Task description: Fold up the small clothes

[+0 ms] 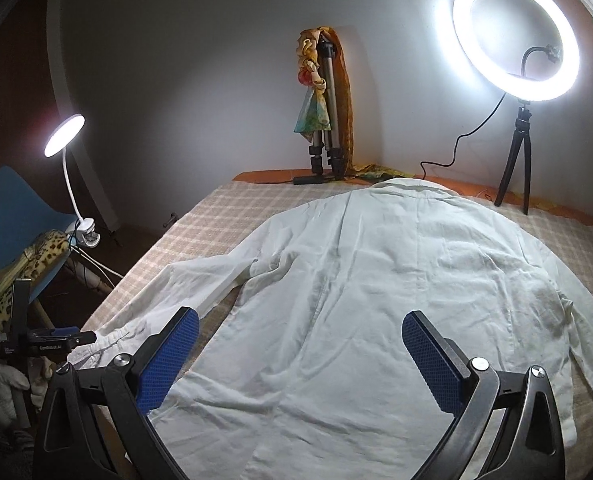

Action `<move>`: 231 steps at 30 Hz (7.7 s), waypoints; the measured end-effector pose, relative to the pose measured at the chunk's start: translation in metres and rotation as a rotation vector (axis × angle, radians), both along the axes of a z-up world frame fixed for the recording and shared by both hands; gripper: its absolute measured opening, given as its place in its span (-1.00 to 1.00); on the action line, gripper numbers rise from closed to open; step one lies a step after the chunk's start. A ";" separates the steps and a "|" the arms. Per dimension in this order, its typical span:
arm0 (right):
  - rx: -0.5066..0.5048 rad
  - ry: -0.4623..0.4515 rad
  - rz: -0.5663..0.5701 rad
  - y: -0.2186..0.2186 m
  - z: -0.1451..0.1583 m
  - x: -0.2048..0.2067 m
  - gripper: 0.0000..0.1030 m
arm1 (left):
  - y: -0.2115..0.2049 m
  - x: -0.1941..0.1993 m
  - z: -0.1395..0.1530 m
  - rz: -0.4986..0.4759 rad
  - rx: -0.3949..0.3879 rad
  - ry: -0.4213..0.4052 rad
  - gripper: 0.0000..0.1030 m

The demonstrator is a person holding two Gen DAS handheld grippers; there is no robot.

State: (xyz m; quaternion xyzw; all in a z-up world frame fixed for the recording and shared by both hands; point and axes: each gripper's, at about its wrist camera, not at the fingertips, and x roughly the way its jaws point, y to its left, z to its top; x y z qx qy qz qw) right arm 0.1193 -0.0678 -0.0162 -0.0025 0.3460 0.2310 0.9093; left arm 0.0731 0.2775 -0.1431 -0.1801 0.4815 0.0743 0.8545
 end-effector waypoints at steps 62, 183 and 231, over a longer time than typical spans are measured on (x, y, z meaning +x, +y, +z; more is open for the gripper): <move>-0.168 0.505 0.253 0.194 -0.101 0.217 -1.00 | -0.228 -0.035 0.052 -0.704 0.100 -0.295 -0.90; 0.059 0.205 -0.336 -0.272 -0.009 0.088 -0.30 | -0.333 -0.021 0.080 -0.898 -0.093 -0.235 -0.39; 0.214 0.271 -0.799 -0.515 -0.062 -0.042 -0.96 | -0.420 0.058 0.055 -0.877 -0.126 -0.152 0.00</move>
